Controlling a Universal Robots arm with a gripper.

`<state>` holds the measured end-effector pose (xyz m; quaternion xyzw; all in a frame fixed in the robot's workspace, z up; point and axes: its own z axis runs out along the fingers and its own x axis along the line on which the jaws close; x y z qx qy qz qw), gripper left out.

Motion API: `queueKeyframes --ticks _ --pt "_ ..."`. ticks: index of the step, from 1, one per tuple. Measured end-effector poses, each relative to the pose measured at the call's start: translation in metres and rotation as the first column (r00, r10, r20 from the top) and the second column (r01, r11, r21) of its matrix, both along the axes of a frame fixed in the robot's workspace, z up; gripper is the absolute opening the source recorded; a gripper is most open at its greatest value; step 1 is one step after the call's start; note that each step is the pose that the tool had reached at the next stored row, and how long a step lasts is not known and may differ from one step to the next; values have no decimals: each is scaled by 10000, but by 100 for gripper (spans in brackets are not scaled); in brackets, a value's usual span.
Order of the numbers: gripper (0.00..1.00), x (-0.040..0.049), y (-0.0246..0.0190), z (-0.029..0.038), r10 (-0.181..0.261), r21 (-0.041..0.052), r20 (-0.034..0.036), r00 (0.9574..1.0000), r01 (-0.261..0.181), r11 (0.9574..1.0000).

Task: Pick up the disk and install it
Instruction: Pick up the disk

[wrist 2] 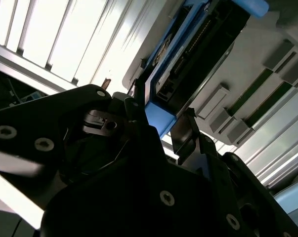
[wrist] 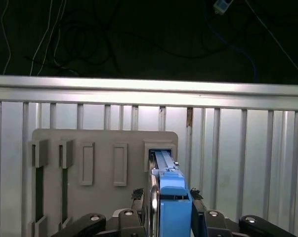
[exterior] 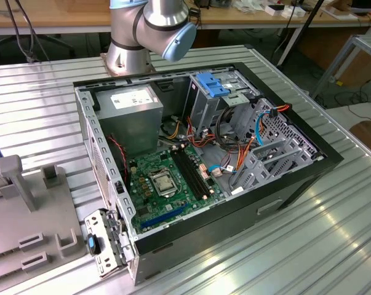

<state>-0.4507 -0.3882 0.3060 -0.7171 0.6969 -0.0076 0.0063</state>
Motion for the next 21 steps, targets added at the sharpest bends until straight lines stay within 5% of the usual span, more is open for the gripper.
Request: queueKeyframes --ticks 21 --pt "47 -4 1 7 -27 1 3 10000 27 10000"
